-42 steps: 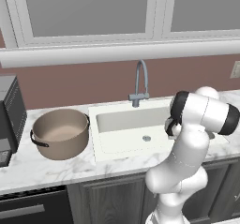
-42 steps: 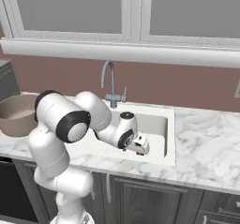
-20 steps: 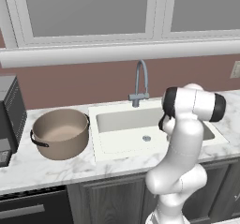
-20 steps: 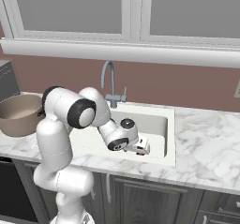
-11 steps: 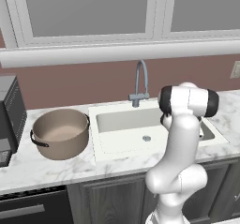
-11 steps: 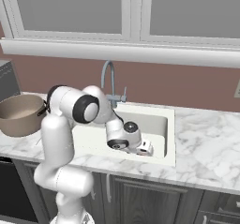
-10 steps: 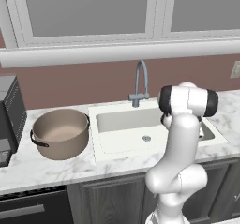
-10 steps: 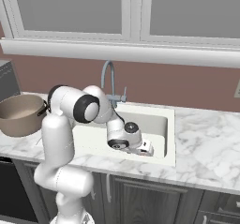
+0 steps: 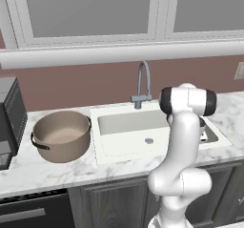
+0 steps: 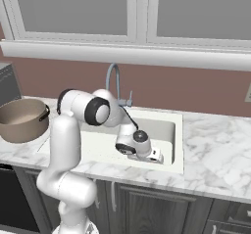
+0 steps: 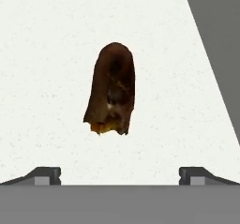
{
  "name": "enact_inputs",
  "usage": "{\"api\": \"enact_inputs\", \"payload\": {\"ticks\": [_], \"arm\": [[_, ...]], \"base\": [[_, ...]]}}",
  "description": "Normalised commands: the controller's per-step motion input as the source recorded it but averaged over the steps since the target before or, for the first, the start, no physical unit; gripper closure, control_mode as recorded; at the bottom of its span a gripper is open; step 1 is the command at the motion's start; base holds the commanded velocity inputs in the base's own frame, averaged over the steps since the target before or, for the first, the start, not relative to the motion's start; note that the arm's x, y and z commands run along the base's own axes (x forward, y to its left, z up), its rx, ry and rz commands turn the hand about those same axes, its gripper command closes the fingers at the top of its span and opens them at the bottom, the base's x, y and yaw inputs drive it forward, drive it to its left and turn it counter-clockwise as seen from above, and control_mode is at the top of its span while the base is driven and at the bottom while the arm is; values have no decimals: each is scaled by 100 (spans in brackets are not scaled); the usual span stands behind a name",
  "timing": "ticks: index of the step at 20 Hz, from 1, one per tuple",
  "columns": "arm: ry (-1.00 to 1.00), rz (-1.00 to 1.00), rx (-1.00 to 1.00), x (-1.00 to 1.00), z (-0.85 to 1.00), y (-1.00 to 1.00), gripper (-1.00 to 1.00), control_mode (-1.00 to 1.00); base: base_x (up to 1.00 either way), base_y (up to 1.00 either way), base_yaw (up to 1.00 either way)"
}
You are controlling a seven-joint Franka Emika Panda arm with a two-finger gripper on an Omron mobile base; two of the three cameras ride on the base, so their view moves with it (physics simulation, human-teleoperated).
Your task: Dump the sweet potato from the pot into the sink. Then turn on the water and wash the sweet potato. Then turn off the water and put the sweet potato back in the pot.
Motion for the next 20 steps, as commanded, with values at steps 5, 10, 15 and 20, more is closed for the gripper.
{"api": "enact_inputs", "payload": {"ticks": [5,10,15,20], "arm": [[0,0,0,31,-14,-1,-100,-100],[0,0,0,30,-12,0,-100,-100],[0,0,0,30,-20,0,-100,-100],[0,0,0,34,-29,0,100,-100]], "base": [[0,0,0],[0,0,0],[0,0,0],[0,0,0]]}}
